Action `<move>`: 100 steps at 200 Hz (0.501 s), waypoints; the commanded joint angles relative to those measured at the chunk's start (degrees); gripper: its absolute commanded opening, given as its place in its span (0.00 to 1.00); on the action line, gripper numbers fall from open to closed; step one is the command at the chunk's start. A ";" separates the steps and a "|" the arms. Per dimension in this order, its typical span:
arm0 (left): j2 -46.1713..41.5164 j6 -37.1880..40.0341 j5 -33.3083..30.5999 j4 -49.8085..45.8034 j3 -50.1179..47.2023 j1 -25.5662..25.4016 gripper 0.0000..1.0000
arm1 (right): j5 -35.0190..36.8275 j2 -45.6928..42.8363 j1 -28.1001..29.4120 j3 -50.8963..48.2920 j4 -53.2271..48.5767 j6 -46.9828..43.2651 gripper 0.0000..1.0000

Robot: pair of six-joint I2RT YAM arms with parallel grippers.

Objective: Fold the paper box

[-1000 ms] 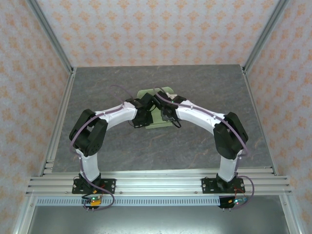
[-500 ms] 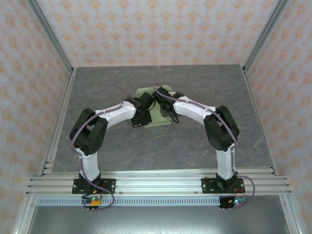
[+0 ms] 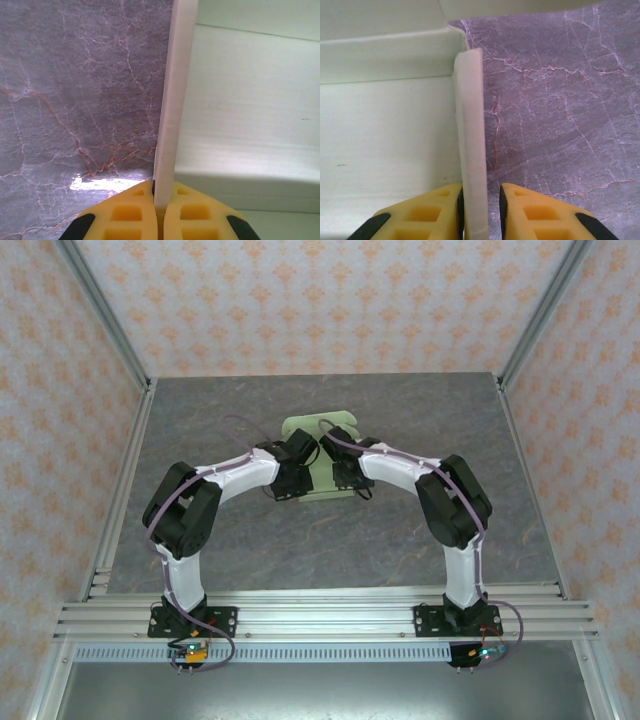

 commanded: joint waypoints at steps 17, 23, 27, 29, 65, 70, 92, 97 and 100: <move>-0.88 -0.39 1.09 0.73 -0.95 0.19 0.00 | 6.72 5.22 -0.23 5.12 -7.71 -1.13 0.25; -0.81 -0.28 1.22 0.57 -0.79 0.15 0.00 | 7.86 6.02 -0.23 5.81 -8.58 -1.46 0.25; -0.76 -0.23 1.18 0.55 -0.61 0.15 0.00 | 8.58 6.62 -0.21 6.29 -9.11 -1.64 0.25; -0.69 -0.18 1.22 0.51 -0.60 0.14 0.00 | 8.94 6.98 -0.22 6.55 -9.42 -1.79 0.25; -0.21 -0.63 1.76 0.56 -0.24 0.21 0.00 | 17.15 12.56 0.64 10.11 -13.48 -3.78 0.22; -0.29 -0.64 1.82 0.65 -0.18 0.17 0.00 | 17.99 12.98 0.78 10.24 -13.61 -4.02 0.22; -0.38 -0.80 1.73 0.82 -0.36 0.22 0.00 | 21.53 14.16 1.56 10.43 -14.37 -4.80 0.19; -0.45 -0.81 1.72 0.80 -0.41 0.17 0.00 | 22.84 14.34 1.83 10.39 -14.62 -4.91 0.17; -0.41 -0.81 1.71 0.80 -0.39 0.14 0.00 | 23.72 14.46 1.94 10.39 -14.90 -5.01 0.16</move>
